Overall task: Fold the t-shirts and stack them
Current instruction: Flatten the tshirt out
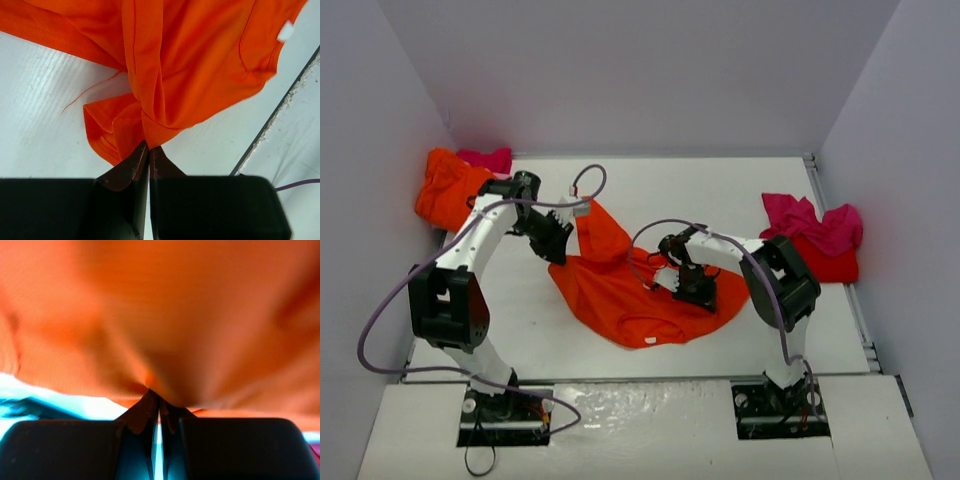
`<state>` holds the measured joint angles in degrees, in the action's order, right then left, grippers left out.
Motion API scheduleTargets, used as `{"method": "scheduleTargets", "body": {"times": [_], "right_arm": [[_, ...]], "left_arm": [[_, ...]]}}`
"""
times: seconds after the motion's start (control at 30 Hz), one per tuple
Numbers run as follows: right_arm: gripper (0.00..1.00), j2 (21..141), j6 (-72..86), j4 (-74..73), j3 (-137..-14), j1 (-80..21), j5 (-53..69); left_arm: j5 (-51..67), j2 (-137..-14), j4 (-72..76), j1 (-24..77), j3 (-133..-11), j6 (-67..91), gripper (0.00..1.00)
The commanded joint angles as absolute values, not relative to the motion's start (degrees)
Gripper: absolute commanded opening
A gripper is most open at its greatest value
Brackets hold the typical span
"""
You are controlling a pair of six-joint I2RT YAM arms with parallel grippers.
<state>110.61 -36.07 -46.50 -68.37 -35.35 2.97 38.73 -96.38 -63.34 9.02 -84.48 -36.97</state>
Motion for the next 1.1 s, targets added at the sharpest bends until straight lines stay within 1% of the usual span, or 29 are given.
{"method": "scheduleTargets", "body": {"times": [0.0, 0.17, 0.23, 0.3, 0.33, 0.4, 0.43, 0.47, 0.5, 0.57, 0.63, 0.7, 0.77, 0.8, 0.93, 1.07], "right_arm": [[0.00, 109.6, -36.6, -52.1, -68.6, -47.2, 19.9], [0.00, 112.2, -34.6, -52.0, -73.6, -59.1, 25.3], [0.01, 113.7, -32.6, -51.7, -76.8, -62.3, 25.2], [0.07, 114.1, -31.2, -51.4, -79.0, -65.3, 22.4], [0.07, 113.7, -30.5, -51.1, -79.0, -65.3, 22.3], [0.13, 109.9, -28.4, -49.8, -79.5, -65.4, 15.1], [0.21, 108.1, -27.7, -49.2, -79.6, -64.9, 10.8], [0.31, 106.2, -27.1, -48.6, -79.6, -64.1, 6.2], [0.35, 103.3, -26.9, -48.4, -80.6, -63.2, 2.6], [0.39, 100.0, -27.0, -47.7, -82.6, -60.1, -6.7], [0.42, 95.9, -29.4, -46.6, -86.4, -55.3, -11.4], [0.48, 93.1, -31.8, -42.6, -88.8, -50.6, -13.0], [0.52, 92.8, -34.7, -39.7, -90.0, -47.3, -11.2], [0.52, 93.5, -36.7, -38.2, -90.3, -46.0, -9.6], [0.49, 99.8, -38.4, -33.7, -91.3, -46.0, -5.4], [0.43, 107.2, -37.7, -31.3, -95.8, -46.4, -1.0]], "left_arm": [[40.7, -91.9, -64.2, 6.4, -85.3, -38.6, 0.00], [39.9, -91.9, -64.4, 3.9, -85.4, -39.1, 0.00], [39.8, -91.7, -64.3, 3.3, -85.1, -39.6, 0.00], [39.4, -91.7, -64.2, 2.4, -84.6, -40.1, 0.00], [39.4, -91.7, -64.3, 2.4, -84.5, -40.3, 0.00], [39.1, -91.5, -64.5, 1.6, -84.1, -41.0, 0.00], [38.9, -91.4, -64.5, 1.3, -84.0, -41.3, 0.00], [38.6, -91.3, -64.4, 1.1, -83.9, -41.5, 0.00], [38.3, -91.3, -64.5, 1.1, -83.9, -41.9, 0.00], [38.3, -91.2, -64.6, 1.0, -83.9, -42.1, 0.00], [38.5, -90.9, -65.0, 1.0, -84.1, -42.3, 0.00], [38.6, -90.0, -65.3, 1.0, -84.0, -42.5, 0.00], [38.5, -89.3, -65.1, 1.0, -83.7, -42.4, 0.00], [38.8, -88.6, -64.8, 1.0, -83.4, -42.2, 0.00], [39.3, -86.7, -64.0, 1.0, -81.8, -40.8, 0.00], [38.9, -85.4, -63.8, 1.0, -80.9, -40.2, 0.00]]}}
